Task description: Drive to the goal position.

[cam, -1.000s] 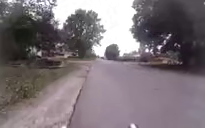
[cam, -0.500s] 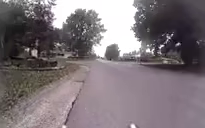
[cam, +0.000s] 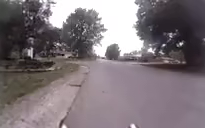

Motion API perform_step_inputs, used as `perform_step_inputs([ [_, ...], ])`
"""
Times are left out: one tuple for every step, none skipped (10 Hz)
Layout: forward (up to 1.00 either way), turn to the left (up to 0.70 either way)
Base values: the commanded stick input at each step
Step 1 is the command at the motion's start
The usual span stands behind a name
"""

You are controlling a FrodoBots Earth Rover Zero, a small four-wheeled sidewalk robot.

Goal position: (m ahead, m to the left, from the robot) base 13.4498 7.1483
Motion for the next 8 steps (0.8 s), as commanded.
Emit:
perform_step_inputs([
  [1.00,0.00],
  [1.00,0.00],
  [1.00,0.00],
  [1.00,0.00],
  [1.00,0.00],
  [1.00,0.00],
  [1.00,0.00],
  [1.00,0.00],
])
